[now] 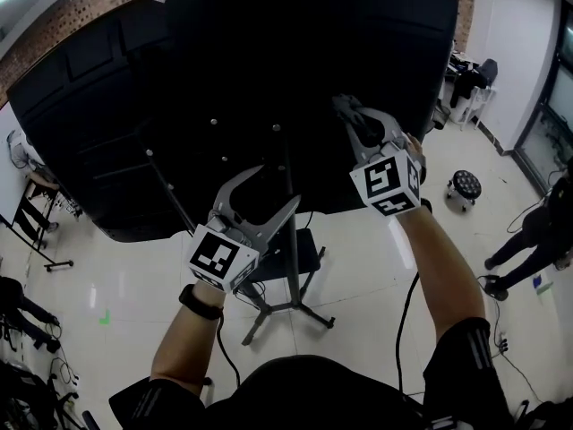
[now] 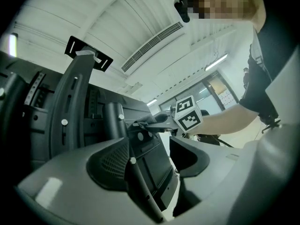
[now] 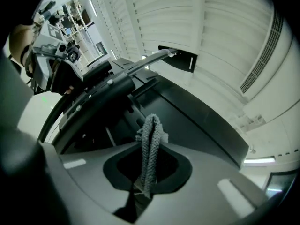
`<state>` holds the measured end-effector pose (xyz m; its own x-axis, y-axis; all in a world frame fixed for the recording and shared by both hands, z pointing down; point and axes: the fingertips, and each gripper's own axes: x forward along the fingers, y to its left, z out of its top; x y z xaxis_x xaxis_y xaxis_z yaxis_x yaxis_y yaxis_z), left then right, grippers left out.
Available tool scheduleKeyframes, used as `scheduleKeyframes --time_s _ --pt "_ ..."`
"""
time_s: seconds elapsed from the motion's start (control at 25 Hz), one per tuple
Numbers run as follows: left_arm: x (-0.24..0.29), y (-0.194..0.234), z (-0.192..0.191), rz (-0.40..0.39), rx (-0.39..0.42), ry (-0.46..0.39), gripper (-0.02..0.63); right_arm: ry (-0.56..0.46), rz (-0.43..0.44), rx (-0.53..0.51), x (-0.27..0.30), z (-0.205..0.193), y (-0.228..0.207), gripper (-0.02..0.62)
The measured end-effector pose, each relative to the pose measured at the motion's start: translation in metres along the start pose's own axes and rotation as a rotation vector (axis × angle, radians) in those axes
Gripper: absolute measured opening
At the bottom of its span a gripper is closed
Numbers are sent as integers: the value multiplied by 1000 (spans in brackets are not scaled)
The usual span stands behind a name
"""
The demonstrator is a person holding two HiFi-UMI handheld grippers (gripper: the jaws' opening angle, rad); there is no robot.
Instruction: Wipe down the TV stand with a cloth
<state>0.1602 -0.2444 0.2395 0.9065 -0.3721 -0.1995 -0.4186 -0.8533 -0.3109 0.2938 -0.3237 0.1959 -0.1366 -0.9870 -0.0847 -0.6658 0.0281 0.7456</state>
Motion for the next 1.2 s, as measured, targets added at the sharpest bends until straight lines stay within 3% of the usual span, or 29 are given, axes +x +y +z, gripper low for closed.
scheduleKeyframes --time_s 0.28,0.52,0.88,1.2 --pt "13 -9 -7 -18 -13 -7 291 76 -62 15 -13 -39 -35 26" --pt "10 -5 -7 -1 -15 -9 291 77 -74 42 -20 -40 -41 26" --pt "-12 2 -6 42 -5 -9 291 -110 100 93 -15 28 45 26" --pt "-27 2 -10 63 -17 24 291 -121 214 143 18 34 104 26"
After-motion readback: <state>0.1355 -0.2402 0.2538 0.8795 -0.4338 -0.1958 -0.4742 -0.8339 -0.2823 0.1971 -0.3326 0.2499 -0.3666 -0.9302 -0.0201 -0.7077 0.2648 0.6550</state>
